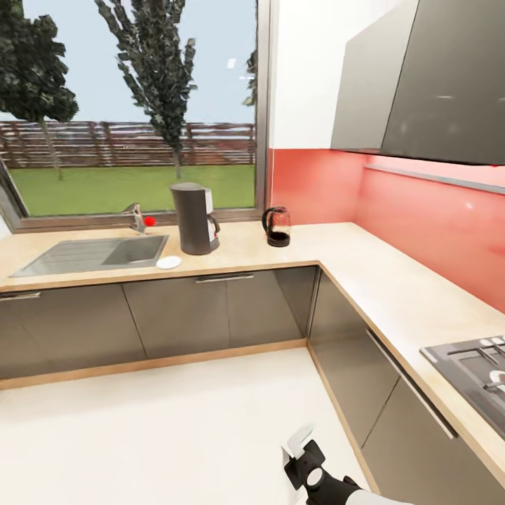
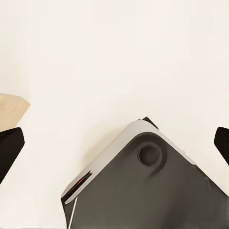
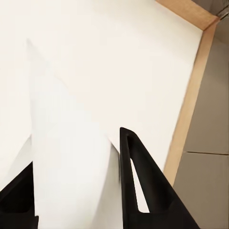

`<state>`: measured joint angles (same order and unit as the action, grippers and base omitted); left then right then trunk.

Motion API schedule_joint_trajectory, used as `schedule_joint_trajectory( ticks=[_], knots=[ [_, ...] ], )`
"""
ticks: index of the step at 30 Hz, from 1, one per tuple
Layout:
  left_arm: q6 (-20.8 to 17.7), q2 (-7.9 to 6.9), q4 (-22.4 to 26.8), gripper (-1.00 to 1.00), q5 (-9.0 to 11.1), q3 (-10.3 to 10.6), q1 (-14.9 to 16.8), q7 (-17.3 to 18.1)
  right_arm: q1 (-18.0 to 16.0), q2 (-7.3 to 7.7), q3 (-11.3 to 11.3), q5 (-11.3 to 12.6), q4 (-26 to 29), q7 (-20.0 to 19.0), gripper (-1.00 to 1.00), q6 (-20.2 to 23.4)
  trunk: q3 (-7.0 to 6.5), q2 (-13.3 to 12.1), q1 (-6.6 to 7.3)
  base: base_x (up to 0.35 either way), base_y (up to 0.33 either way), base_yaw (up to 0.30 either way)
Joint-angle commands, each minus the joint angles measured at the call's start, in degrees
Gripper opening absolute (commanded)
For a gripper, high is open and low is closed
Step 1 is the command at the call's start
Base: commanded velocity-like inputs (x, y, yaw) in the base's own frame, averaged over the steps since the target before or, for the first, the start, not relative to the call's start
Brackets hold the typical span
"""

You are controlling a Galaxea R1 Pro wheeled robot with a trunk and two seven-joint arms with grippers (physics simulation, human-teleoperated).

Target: Set up a coffee station on the kitchen countertop: keep the coffee maker on the countertop, move the bottle of coffee from the kitchen shelf to the counter next to the coffee maker, place a paper coffee filter on top of the coffee maker, put the saucer next to the coffee maker with the coffee cup on the saucer, and place the electric kettle next to the coffee maker.

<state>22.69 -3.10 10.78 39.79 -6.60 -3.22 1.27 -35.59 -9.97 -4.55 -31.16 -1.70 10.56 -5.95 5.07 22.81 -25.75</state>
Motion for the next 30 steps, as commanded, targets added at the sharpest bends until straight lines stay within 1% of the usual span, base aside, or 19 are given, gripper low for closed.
schedule_joint_trajectory(
  ticks=[1,8,12,30],
  knots=[
    [-0.02,0.03,0.13,1.0,0.01,-0.34,-0.03,0.13,-0.09,-0.03,-0.46,0.17,-0.17,0.31,-1.0,-0.2,0.09,0.11,-0.04,0.0,0.0,0.279],
    [-0.02,0.03,0.12,1.0,0.02,-0.37,-0.03,0.13,-0.09,-0.03,-0.46,0.14,-0.15,0.41,-1.0,-0.12,-0.15,0.11,-0.04,0.0,0.0,0.271],
    [-0.02,0.03,0.12,1.0,0.02,-0.35,-0.03,0.13,-0.09,-0.03,-0.41,0.17,-0.14,0.49,-1.0,-0.13,-0.45,0.11,-0.04,0.0,0.0,0.184],
    [-0.01,0.03,0.12,1.0,0.02,-0.34,-0.03,0.13,-0.09,-0.03,-0.3,0.66,-0.14,0.67,-1.0,-0.29,-2.07,0.11,-0.04,0.0,0.0,0.086]
  ],
)
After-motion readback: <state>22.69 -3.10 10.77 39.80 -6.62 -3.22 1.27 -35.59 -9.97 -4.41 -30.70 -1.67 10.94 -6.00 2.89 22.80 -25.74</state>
